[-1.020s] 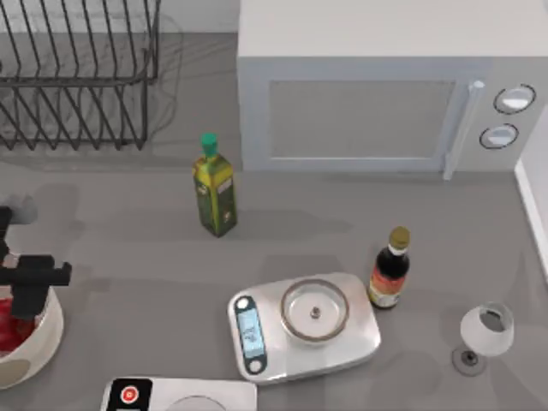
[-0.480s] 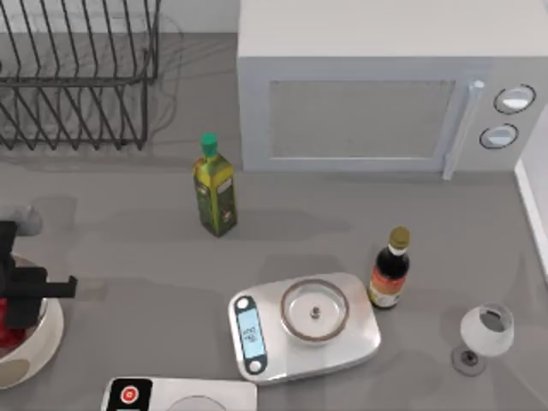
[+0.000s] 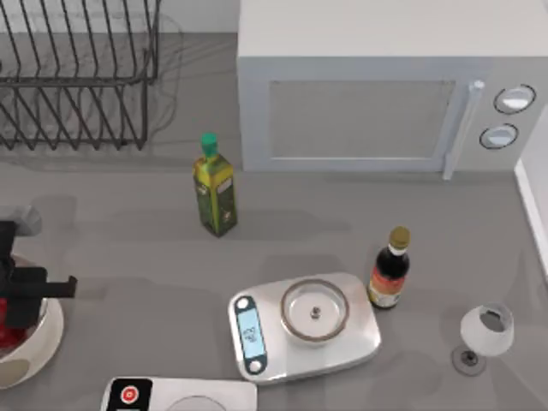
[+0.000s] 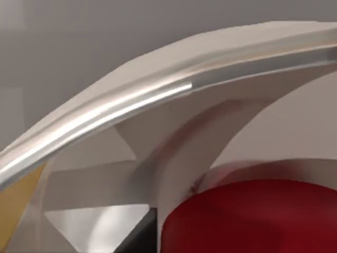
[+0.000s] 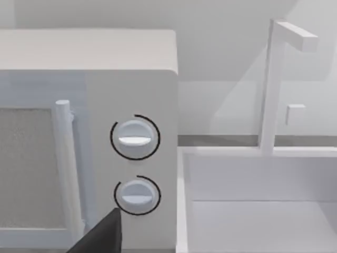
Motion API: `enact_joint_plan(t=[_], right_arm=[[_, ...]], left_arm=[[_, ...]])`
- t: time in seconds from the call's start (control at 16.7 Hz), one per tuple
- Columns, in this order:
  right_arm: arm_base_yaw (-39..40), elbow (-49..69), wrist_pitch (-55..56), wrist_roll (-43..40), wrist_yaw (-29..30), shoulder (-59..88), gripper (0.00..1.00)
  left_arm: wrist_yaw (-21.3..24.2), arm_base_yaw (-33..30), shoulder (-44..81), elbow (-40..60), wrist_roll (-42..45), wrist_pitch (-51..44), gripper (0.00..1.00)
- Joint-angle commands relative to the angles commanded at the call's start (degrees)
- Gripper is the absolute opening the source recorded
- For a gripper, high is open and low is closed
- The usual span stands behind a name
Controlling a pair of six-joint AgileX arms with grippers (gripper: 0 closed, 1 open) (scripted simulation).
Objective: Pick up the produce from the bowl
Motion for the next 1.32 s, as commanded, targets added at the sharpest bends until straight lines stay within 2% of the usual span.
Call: enact_joint_plan(t=[0.36, 0.84, 0.9, 1.08, 1.32], right_arm=[[0.0, 0.0, 0.0, 0.0, 0.0, 0.0, 1.0], [0.0, 0.0, 0.0, 0.0, 0.0, 0.0, 1.0], [0.0, 0.0, 0.0, 0.0, 0.0, 0.0, 1.0], [0.0, 0.0, 0.0, 0.0, 0.0, 0.0, 1.0], [0.0, 0.0, 0.0, 0.0, 0.0, 0.0, 1.0]], left_arm=[[0.0, 0.0, 0.0, 0.0, 0.0, 0.0, 0.02], [0.0, 0.0, 0.0, 0.0, 0.0, 0.0, 0.0], [-0.7, 0.4, -7.2, 2.4, 0.4, -4.2, 0.0], [-0.7, 0.3, -7.0, 4.5, 0.4, -6.3, 0.0], [-0.8, 0.2, -6.7, 15.6, 0.2, -17.5, 0.0]])
